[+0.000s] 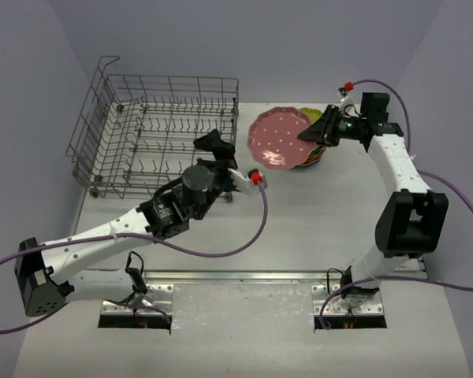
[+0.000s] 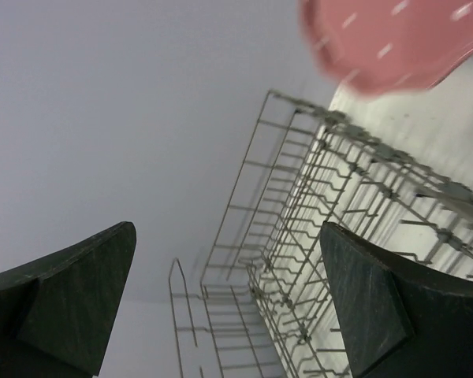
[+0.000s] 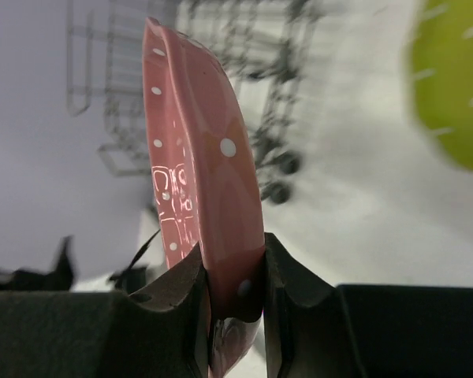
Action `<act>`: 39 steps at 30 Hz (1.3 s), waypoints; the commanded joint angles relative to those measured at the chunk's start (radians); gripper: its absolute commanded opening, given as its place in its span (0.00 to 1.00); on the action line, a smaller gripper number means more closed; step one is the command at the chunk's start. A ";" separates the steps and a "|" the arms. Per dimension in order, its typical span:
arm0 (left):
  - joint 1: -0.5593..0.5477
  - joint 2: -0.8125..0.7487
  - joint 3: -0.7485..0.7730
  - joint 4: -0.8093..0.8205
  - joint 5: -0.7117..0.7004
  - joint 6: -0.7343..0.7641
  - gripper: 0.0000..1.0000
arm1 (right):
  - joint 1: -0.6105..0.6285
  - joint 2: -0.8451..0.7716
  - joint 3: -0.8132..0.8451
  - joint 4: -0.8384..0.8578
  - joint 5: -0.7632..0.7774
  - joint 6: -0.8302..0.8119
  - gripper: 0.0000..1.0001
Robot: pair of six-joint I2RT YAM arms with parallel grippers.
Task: Unload the plates from the dish rack
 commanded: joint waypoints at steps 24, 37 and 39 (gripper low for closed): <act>0.150 -0.036 0.086 -0.181 -0.065 -0.413 1.00 | -0.060 0.330 0.337 0.159 0.432 -0.095 0.08; 0.232 -0.002 0.173 -0.300 -0.038 -0.554 1.00 | -0.060 0.234 0.420 0.067 0.563 -0.205 0.79; 0.266 0.016 0.217 -0.345 -0.011 -0.615 1.00 | -0.060 0.193 0.428 0.064 0.586 -0.232 0.82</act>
